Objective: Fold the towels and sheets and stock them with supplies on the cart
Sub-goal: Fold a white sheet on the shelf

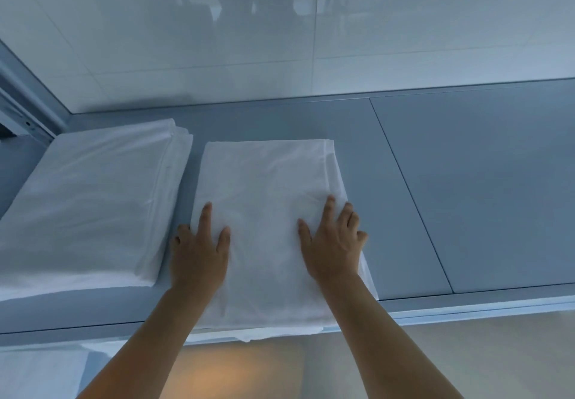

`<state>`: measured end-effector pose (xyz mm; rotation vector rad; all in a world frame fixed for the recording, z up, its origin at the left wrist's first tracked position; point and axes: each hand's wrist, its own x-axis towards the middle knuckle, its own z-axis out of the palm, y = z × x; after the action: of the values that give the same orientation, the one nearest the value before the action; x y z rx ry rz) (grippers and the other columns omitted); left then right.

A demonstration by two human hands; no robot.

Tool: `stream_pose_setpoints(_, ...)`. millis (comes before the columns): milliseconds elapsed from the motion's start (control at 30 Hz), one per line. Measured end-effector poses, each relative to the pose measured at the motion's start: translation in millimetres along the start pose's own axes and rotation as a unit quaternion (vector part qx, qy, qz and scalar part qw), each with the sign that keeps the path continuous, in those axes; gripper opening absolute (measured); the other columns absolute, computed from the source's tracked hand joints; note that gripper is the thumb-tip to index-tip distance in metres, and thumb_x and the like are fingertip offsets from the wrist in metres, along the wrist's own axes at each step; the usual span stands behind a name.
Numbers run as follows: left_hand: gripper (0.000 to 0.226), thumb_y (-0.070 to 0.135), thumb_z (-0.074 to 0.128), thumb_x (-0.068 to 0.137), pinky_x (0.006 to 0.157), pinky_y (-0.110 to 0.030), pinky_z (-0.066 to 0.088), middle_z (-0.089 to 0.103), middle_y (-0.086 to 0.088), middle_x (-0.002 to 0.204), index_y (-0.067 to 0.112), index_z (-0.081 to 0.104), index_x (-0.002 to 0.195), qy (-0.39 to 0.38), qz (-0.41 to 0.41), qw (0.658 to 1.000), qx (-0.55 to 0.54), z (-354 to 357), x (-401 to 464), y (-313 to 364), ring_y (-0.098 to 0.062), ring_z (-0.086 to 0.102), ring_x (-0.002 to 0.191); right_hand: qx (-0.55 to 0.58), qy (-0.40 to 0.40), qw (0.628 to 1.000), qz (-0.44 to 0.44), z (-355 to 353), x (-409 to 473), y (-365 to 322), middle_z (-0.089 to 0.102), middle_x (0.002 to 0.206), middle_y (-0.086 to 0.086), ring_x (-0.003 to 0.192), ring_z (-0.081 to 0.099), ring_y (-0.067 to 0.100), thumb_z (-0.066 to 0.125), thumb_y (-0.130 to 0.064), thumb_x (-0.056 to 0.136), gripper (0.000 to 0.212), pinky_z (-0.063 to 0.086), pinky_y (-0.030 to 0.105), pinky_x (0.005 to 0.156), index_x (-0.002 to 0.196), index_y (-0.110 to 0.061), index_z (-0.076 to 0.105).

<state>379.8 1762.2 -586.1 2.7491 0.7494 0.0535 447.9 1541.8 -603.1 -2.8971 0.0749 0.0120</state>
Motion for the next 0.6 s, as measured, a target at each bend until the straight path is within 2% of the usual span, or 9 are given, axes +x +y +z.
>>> stream_pose_setpoints(100, 0.068, 0.063, 0.04, 0.099, 0.099, -0.05, 0.048, 0.045, -0.025, 0.138, 0.044, 0.016, 0.16, -0.025, -0.04, 0.996, -0.072, -2, 1, 0, -0.043, 0.056, 0.117, 0.025, -0.016, 0.999, 0.014, -6, 9, -8, 0.034, 0.146, 0.02, 0.124, 0.039, 0.037, 0.038, -0.067, 0.098, 0.084, 0.046, 0.047, 0.091, 0.16, -0.015, 0.016)
stream_pose_setpoints(233, 0.068, 0.056, 0.051, 0.099, 0.089, -0.045, 0.05, 0.047, -0.021, 0.132, 0.043, 0.023, 0.159, 0.002, -0.024, 0.993, -0.115, 0, 4, -2, -0.039, 0.058, 0.11, 0.08, -0.029, 0.996, 0.014, -9, 14, -12, 0.04, 0.133, 0.019, 0.11, 0.055, 0.038, 0.043, -0.052, 0.104, 0.073, 0.049, 0.043, 0.089, 0.161, -0.015, 0.014)
stream_pose_setpoints(367, 0.065, 0.047, 0.054, 0.101, 0.084, -0.043, 0.052, 0.046, -0.018, 0.134, 0.039, 0.024, 0.158, 0.027, 0.029, 0.992, -0.122, -5, 6, 1, -0.037, 0.059, 0.112, 0.121, -0.008, 0.993, 0.006, -16, 16, -17, 0.046, 0.118, 0.012, 0.087, 0.064, 0.037, 0.047, -0.029, 0.107, 0.056, 0.048, 0.041, 0.07, 0.157, -0.02, 0.022)
stream_pose_setpoints(467, 0.063, 0.044, 0.055, 0.102, 0.089, -0.045, 0.054, 0.046, -0.016, 0.138, 0.034, 0.029, 0.158, 0.041, 0.047, 0.991, -0.116, -24, 7, 2, -0.036, 0.059, 0.117, 0.127, 0.012, 0.992, 0.002, -23, 9, -28, 0.044, 0.116, 0.011, 0.083, 0.063, 0.039, 0.046, -0.022, 0.107, 0.052, 0.045, 0.04, 0.066, 0.154, -0.021, 0.026)
stream_pose_setpoints(600, 0.061, 0.041, 0.058, 0.102, 0.08, -0.043, 0.055, 0.045, -0.009, 0.128, 0.031, 0.034, 0.157, 0.051, 0.099, 0.987, -0.116, -63, 18, 1, -0.033, 0.064, 0.102, 0.143, 0.056, 0.988, -0.006, -46, -4, -49, 0.046, 0.117, 0.01, 0.079, 0.063, 0.039, 0.046, -0.023, 0.107, 0.047, 0.042, 0.037, 0.064, 0.152, -0.021, 0.031)
